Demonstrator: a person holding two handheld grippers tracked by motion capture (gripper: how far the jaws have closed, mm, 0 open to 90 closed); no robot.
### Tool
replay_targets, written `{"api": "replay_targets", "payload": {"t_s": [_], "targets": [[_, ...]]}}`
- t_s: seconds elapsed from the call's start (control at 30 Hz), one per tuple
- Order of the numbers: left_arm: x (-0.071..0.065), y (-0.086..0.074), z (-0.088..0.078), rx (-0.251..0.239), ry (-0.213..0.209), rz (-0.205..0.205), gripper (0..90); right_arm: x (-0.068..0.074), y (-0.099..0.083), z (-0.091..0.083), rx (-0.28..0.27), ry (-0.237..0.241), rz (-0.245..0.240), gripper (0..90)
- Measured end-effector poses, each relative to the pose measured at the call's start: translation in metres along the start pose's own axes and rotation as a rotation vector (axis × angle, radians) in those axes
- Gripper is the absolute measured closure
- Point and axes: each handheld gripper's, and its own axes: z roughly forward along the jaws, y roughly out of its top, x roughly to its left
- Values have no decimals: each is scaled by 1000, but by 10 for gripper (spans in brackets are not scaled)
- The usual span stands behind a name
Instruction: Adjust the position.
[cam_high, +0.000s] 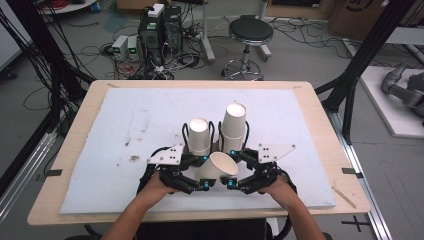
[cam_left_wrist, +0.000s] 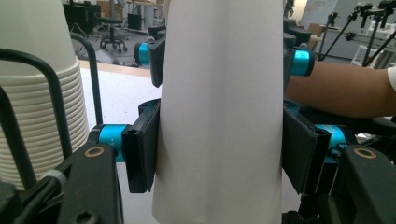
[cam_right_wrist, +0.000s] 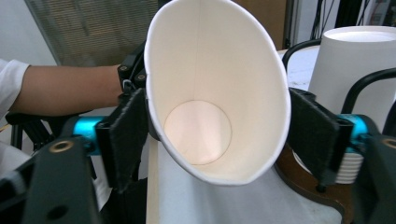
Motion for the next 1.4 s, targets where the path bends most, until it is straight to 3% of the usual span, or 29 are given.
{"api": "replay_targets", "payload": {"t_s": [0.03, 0.07, 0.27, 0.4, 0.6, 0.73, 0.8, 1.03, 1.13, 1.27, 1.4], "targets": [[0, 0, 0, 2, -1, 3, 376, 0, 0, 0, 0, 0, 0, 280], [-1, -1, 2, 4, -10, 2, 376, 0, 0, -1, -4, 11, -6, 360], [-2, -1, 5, 44, 1, 9, 366, 0, 1, -2, 23, 27, -44, 402], [-4, 2, 8, 143, 67, 14, 251, 1, 1, 0, 73, 2, -56, 405], [-6, 1, 11, 197, 78, 46, 261, 1, 1, 1, 88, -1, -48, 404], [-6, 0, 13, 208, 73, 47, 306, 2, 1, 3, 98, 8, -55, 403], [-6, -1, 13, 208, 62, 58, 351, 2, 2, 3, 98, 10, -53, 403], [-6, -3, 14, 205, 38, 48, 366, 3, 2, 4, 95, 17, -49, 405], [-6, -3, 15, 164, 28, 28, 364, 3, 2, 3, 74, 25, -35, 381], [-4, -2, 11, 80, 33, -13, 359, 2, 3, 1, 8, 8, -3, 276], [-4, -3, 11, 72, 32, -11, 360, 1, 3, -1, -14, 7, 24, 266]]}}
